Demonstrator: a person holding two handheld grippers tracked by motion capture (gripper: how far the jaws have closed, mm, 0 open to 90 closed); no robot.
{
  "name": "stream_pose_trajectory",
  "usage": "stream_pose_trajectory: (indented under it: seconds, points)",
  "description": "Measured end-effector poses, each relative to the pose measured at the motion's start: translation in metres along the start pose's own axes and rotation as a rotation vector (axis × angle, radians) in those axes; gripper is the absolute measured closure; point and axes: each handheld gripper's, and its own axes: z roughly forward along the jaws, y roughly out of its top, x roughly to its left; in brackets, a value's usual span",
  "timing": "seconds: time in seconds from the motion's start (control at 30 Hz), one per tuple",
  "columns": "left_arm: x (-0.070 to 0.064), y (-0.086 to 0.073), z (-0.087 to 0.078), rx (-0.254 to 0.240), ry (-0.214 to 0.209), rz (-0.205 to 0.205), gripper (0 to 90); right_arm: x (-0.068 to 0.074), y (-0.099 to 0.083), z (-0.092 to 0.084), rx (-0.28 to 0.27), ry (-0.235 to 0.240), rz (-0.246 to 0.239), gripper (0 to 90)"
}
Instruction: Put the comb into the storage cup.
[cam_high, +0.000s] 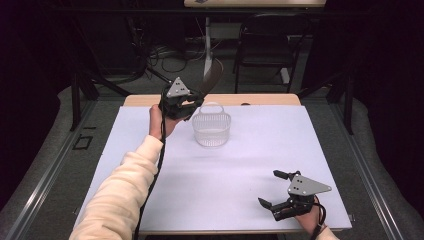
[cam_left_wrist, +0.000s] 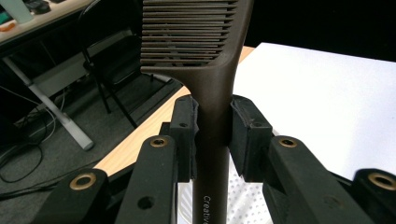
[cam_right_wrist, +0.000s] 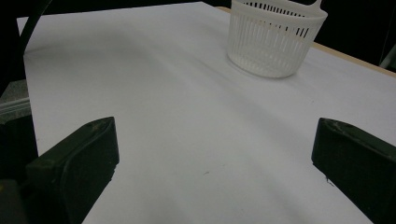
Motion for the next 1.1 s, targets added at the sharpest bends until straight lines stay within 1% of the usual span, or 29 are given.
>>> stream_pose_trajectory:
  seconds: [0.33,0.4,0.5,0.63,0.7,1.1]
  points:
    - [-0.002,0.004,0.004,-0.03,0.0,-0.001,72.3,0.0,0.0,0.0,0.0,0.0,0.002,0.3]
    - [-0.003,0.006,0.005,-0.03,0.007,0.012,72.3,0.0,0.0,0.0,-0.001,0.001,0.0,0.3]
    - [-0.004,0.008,0.007,-0.04,0.006,0.012,72.3,0.0,0.0,0.0,0.001,0.0,-0.002,0.3]
    - [-0.004,0.009,0.01,-0.057,0.005,-0.003,72.3,0.0,0.0,0.0,0.0,-0.001,-0.003,0.3]
    - [-0.004,0.009,0.01,-0.055,0.005,0.001,72.3,0.0,0.0,0.0,0.0,0.0,-0.002,0.3]
    - [-0.004,0.008,0.017,-0.079,0.008,-0.01,72.3,0.0,0.0,-0.001,0.001,-0.002,-0.003,0.3]
